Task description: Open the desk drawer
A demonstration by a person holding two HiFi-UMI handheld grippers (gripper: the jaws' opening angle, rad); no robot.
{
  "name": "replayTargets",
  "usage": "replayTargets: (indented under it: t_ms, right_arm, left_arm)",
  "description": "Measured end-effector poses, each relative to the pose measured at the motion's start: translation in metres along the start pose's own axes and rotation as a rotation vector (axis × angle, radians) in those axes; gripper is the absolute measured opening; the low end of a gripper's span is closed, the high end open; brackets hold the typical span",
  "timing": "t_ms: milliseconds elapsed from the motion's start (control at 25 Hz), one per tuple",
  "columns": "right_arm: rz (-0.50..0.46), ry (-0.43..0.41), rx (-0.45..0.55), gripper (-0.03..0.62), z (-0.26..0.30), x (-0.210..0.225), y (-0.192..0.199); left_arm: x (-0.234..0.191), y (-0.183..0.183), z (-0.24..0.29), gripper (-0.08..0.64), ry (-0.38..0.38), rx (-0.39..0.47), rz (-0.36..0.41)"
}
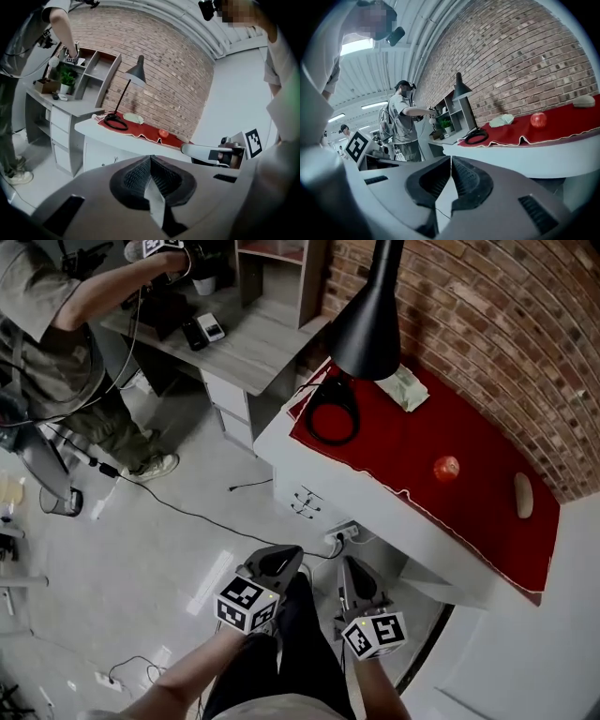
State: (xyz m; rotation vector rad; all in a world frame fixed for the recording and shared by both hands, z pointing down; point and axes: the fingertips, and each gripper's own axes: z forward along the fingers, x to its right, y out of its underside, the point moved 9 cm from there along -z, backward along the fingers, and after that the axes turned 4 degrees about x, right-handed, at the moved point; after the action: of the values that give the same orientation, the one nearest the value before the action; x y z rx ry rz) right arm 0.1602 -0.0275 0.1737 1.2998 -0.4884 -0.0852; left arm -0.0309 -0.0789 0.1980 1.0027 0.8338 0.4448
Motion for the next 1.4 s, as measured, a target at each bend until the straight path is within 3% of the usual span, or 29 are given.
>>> replayTargets:
  t_ms: [320, 920, 1400]
  right_arm:
    - [-0.048, -0.007, 0.037, 0.018, 0.045, 0.019, 0.052]
    - [-0.104, -0.057, 0.068, 0.018, 0.069, 0.078, 0.187]
    - [-0.175, -0.249, 0.115, 0.018, 0.113, 0.135, 0.298]
  left_arm:
    - [-0.044, 0.041, 0.024, 0.011, 0.011, 0.009, 0.031]
    - [-0.119, 0.174, 0.075, 0.011, 0.026, 0.057, 0.046]
    - [-0.181, 0.271, 0.132, 0.011, 0.048, 0.079, 0.078]
